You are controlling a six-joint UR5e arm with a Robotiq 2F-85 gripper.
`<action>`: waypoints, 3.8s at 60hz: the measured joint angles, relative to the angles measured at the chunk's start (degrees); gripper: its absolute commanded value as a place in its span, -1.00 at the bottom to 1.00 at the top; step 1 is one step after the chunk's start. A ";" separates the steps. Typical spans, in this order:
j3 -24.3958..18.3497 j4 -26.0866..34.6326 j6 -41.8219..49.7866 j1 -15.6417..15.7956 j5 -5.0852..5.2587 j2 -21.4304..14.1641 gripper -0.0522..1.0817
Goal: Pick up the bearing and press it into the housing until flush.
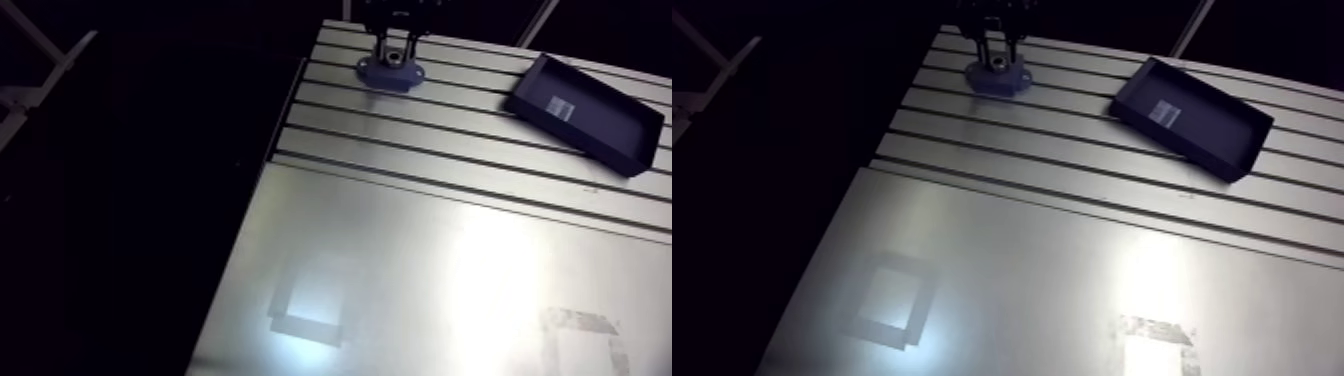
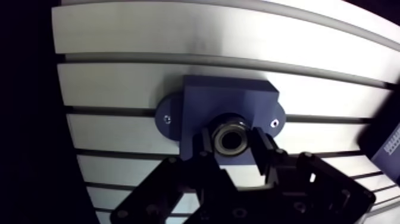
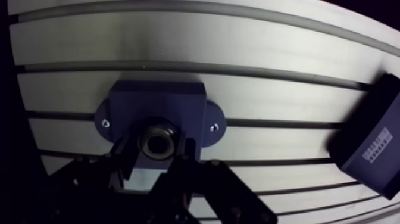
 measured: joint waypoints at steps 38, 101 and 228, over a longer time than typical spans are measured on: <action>-0.07 -0.02 -0.02 0.02 0.00 0.18 0.37; -0.04 -1.07 -0.02 0.14 0.08 0.27 0.38; -0.13 0.99 0.00 0.24 0.38 -3.54 0.89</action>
